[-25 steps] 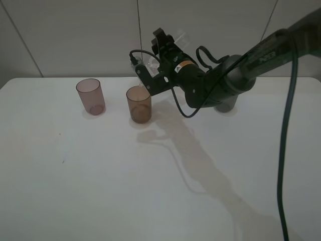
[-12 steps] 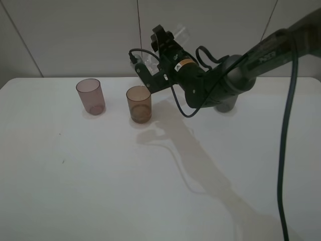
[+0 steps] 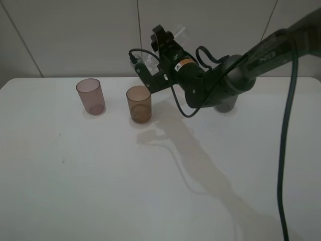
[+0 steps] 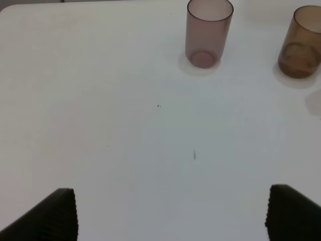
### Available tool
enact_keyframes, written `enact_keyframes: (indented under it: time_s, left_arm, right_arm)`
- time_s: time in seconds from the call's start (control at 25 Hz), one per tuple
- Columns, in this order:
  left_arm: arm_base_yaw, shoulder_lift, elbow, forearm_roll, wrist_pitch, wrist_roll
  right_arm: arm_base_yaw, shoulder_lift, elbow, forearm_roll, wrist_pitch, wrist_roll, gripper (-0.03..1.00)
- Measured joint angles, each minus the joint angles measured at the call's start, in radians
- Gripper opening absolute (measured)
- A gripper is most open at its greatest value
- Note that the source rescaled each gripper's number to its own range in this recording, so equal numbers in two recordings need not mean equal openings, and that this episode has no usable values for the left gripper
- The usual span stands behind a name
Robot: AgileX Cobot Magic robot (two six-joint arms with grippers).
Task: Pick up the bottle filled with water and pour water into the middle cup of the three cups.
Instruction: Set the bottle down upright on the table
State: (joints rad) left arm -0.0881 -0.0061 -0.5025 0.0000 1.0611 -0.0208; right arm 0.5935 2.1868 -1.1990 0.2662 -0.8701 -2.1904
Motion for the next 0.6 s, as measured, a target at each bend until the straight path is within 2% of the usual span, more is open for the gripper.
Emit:
enact_keyframes:
  time_s: [0.28,0.4,0.6]
  left_arm:
    - [0.000,0.000,0.000,0.000,0.000,0.000]
    - [0.000,0.000,0.000,0.000,0.000,0.000]
    - [0.000,0.000,0.000,0.000,0.000,0.000]
  right_arm:
    - [0.000,0.000,0.000,0.000,0.000,0.001,0.00]
    - [0.001,-0.002,0.000,0.007,0.005,0.035,0.00]
    - [0.024,-0.036,0.000,0.107,0.043,0.122,0.00]
